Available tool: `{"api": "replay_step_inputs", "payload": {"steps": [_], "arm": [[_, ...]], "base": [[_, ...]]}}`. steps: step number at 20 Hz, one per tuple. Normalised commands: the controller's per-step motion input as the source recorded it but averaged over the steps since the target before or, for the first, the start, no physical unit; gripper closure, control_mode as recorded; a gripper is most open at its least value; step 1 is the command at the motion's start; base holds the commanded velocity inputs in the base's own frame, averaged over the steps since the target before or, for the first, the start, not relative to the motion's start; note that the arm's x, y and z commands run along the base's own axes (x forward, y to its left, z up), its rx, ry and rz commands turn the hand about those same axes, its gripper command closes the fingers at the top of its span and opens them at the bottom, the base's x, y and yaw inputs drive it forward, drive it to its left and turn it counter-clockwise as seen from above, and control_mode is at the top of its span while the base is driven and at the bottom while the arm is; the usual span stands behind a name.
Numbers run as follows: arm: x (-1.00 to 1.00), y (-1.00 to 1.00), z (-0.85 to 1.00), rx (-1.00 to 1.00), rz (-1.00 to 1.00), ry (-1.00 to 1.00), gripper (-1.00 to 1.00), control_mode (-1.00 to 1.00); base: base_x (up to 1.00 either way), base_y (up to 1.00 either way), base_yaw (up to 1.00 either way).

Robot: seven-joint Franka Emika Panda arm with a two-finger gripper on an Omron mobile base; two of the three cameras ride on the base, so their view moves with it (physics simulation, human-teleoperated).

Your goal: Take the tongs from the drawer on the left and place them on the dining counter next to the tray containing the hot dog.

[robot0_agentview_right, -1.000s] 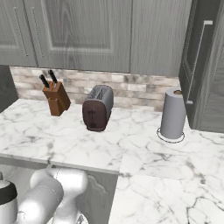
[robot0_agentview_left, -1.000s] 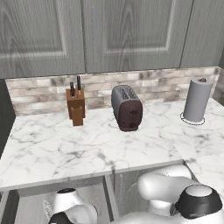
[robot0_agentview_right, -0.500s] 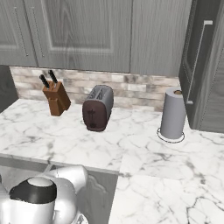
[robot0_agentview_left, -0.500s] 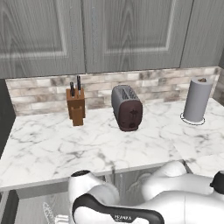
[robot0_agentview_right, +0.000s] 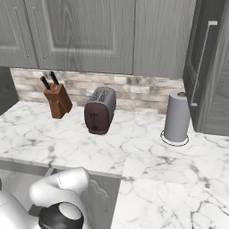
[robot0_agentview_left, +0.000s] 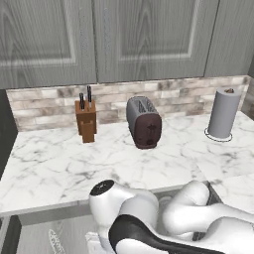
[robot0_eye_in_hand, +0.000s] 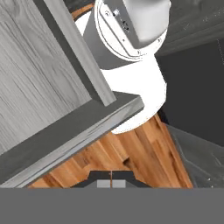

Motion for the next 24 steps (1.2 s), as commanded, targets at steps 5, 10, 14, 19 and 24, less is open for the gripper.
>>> {"api": "replay_step_inputs", "payload": {"steps": [5, 10, 14, 19, 24], "arm": [[0.14, -0.43, 0.62, -0.18, 0.15, -0.11, 1.0, -1.0], [0.44, -0.31, 0.42, -0.04, 0.15, 0.01, 1.0, -1.0], [0.59, -0.1, 0.08, 0.0, 0.23, 0.06, 1.0, -1.0], [0.89, 0.1, 0.0, 0.0, 0.37, 0.17, -1.0, -1.0], [0.65, 0.28, -0.07, -0.01, 0.29, 0.25, -1.0, -1.0]], "base": [[0.0, 0.0, 0.0], [0.0, 0.0, 0.0], [0.0, 0.0, 0.0], [0.0, 0.0, 0.0], [0.0, 0.0, 0.0]]}}
